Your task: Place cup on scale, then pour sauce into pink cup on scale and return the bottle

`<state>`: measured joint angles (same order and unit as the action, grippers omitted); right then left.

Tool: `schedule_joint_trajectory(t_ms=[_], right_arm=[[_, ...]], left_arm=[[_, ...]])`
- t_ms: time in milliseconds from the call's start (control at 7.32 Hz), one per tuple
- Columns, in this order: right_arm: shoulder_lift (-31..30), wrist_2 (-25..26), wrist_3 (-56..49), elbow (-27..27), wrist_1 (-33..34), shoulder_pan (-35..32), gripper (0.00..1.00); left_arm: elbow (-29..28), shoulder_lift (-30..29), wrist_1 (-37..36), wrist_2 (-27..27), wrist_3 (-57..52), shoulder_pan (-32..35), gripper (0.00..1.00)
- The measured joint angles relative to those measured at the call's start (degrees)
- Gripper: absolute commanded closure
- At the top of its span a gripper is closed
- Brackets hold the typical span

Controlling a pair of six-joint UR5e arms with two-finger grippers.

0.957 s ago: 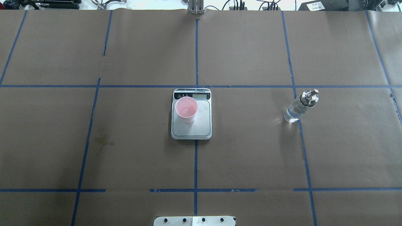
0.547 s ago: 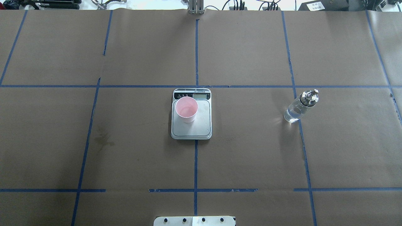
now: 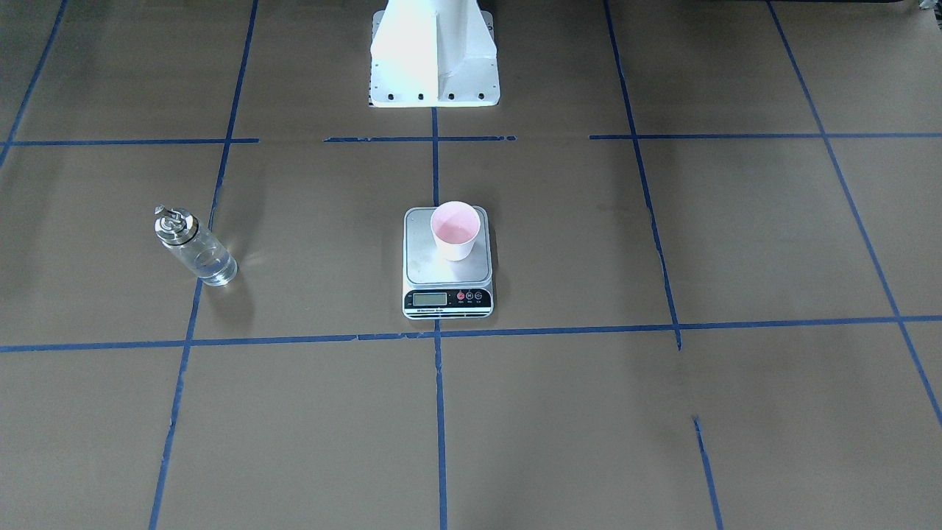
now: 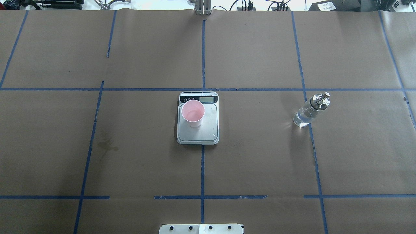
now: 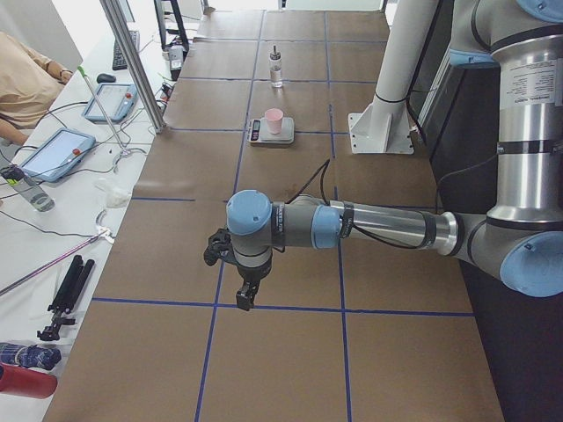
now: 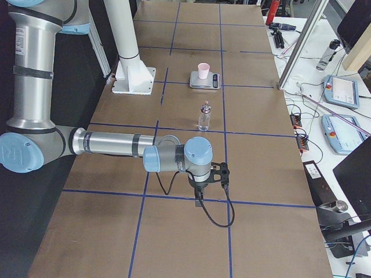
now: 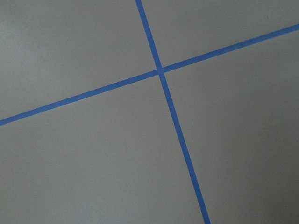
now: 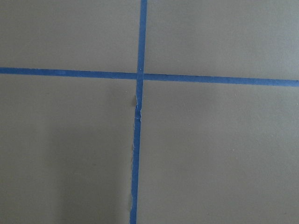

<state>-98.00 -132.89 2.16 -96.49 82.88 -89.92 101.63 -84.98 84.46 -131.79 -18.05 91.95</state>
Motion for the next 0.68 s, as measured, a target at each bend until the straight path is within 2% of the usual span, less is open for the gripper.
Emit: schedule_joint_trajectory(t_ms=[683], right_arm=[[-0.02,0.0,-0.05,-0.01,-0.09,0.1,0.0]], left_arm=[[0.05,0.0,-0.09,0.56,0.12,-0.02,0.0]])
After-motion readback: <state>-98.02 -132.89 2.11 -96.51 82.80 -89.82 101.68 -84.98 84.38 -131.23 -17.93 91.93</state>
